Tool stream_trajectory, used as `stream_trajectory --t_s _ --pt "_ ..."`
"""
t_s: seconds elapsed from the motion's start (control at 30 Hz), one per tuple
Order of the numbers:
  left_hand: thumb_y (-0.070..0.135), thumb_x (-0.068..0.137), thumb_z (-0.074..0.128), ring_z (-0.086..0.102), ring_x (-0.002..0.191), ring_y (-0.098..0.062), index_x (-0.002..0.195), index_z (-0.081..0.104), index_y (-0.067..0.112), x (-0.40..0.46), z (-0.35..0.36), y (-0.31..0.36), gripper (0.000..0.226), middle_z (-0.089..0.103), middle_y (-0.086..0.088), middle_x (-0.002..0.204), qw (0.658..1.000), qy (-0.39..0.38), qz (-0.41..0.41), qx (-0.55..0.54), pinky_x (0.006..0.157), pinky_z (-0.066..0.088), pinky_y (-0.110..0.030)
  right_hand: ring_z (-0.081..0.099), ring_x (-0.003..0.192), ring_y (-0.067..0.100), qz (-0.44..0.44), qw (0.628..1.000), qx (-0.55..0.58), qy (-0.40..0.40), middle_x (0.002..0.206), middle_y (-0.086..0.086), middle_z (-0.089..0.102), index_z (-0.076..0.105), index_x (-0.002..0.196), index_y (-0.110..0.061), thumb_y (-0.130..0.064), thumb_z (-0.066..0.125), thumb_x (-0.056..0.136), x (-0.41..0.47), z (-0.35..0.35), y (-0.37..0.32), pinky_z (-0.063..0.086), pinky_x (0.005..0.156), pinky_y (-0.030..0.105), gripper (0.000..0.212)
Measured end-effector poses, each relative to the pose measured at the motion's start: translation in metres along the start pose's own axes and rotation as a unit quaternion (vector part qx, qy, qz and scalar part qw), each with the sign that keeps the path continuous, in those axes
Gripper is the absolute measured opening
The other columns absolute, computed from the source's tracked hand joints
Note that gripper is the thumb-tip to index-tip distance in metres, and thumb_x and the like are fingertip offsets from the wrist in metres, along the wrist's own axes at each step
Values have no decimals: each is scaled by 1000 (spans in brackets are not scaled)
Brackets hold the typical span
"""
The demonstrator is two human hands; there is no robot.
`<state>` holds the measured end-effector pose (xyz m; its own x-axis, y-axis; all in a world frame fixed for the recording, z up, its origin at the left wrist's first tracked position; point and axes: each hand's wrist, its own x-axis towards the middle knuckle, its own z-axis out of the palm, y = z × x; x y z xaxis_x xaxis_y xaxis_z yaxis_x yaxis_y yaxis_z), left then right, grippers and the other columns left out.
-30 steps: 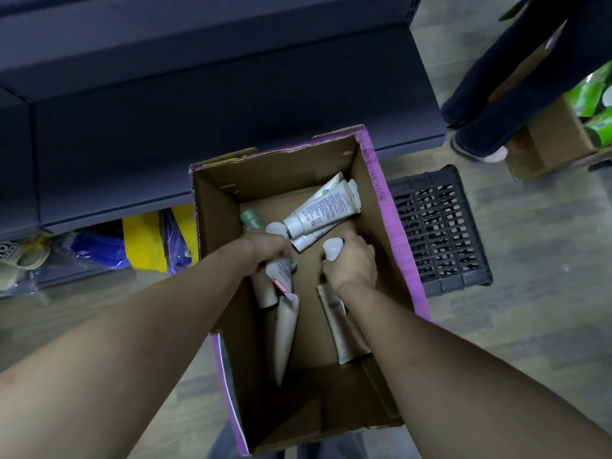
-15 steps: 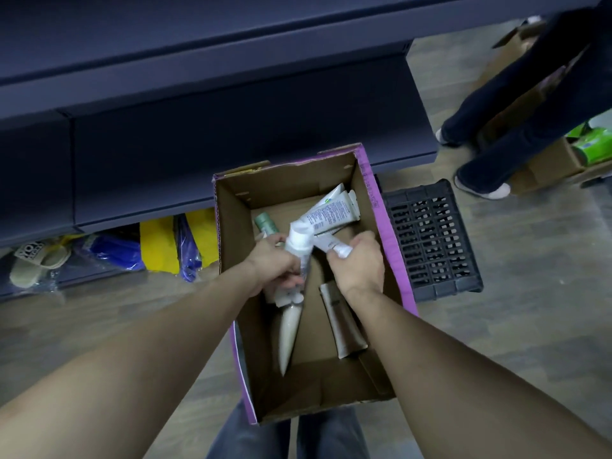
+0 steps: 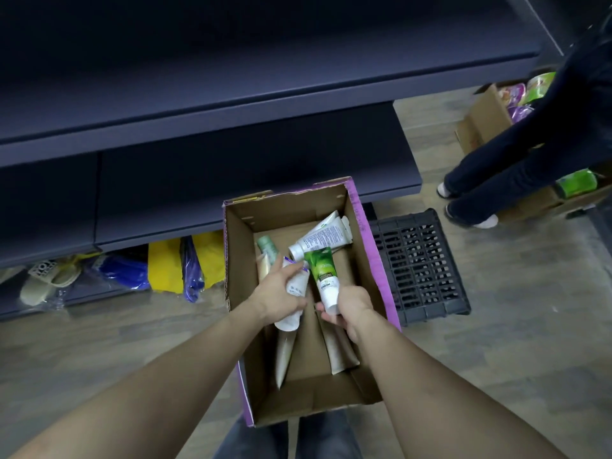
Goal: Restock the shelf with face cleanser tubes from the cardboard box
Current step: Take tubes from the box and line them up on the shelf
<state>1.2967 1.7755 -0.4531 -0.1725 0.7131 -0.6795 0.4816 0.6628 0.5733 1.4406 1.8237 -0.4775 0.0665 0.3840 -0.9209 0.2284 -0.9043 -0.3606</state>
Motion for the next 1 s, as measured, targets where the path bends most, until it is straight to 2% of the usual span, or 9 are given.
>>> stream_trajectory --t_s 0.13,0.23,0.3,0.4,0.5,0.63,0.7,0.87,1.0 --pt "-2 81 70 61 101 -27 147 36 14 -18 -3 12 76 56 4 103 970 34 -82 -226 86 50 -30 62 54 22 -17 999 19 -27 78 9 64 63 112 -12 -13 37 102 -19 -4 -10 49 44 23 28" --pt "4 66 76 68 91 -30 133 46 8 -26 -11 16 74 66 -12 107 934 57 -108 -334 71 56 -35 55 47 20 -74 997 -8 -5 74 9 60 61 106 -8 -32 38 103 -33 -8 -20 37 42 24 33" --pt "9 58 76 70 91 -29 126 53 2 -34 -19 22 72 69 -15 107 928 56 -119 -349 71 57 -34 55 48 17 -120 992 -47 -3 72 5 61 58 95 -13 -51 52 96 -41 -10 -26 41 42 25 39" --pt "6 69 80 71 87 -29 118 59 -8 -46 -29 30 55 71 -20 105 921 54 -130 -364 71 56 -32 52 49 13 -168 982 -75 -43 65 2 60 60 93 -11 -26 80 79 -58 -14 -37 41 42 23 29" --pt "-2 79 73 69 79 -27 110 63 -9 -58 -36 42 33 70 -22 103 917 76 -127 -371 66 56 -30 53 54 15 -191 976 -99 -41 64 3 60 62 89 -9 -14 74 79 -79 -21 -48 45 50 25 16" --pt "4 79 75 69 71 -20 89 66 4 -78 -49 59 14 72 -11 89 917 128 -116 -359 56 57 -24 63 90 22 -214 958 -192 11 98 5 67 65 105 -18 -51 61 79 -99 -23 -58 50 77 32 43" --pt "7 78 77 70 70 -18 89 67 7 -86 -57 65 14 72 -8 86 917 142 -101 -359 56 57 -24 61 104 27 -226 947 -228 3 114 7 65 64 113 -19 -53 59 80 -108 -22 -62 51 92 36 47" --pt "11 79 75 73 90 -28 121 50 22 -109 -80 79 50 70 -12 113 902 111 -38 -416 69 58 -32 62 87 15 -296 926 -236 -1 94 -6 68 64 102 -21 -40 71 80 -142 -23 -76 47 71 26 30" --pt "2 83 56 68 73 -25 109 67 10 -128 -95 91 30 72 -9 89 901 73 10 -427 70 54 -31 61 77 8 -347 911 -221 18 82 -13 67 65 93 -21 -40 74 74 -169 -13 -88 45 61 24 28"
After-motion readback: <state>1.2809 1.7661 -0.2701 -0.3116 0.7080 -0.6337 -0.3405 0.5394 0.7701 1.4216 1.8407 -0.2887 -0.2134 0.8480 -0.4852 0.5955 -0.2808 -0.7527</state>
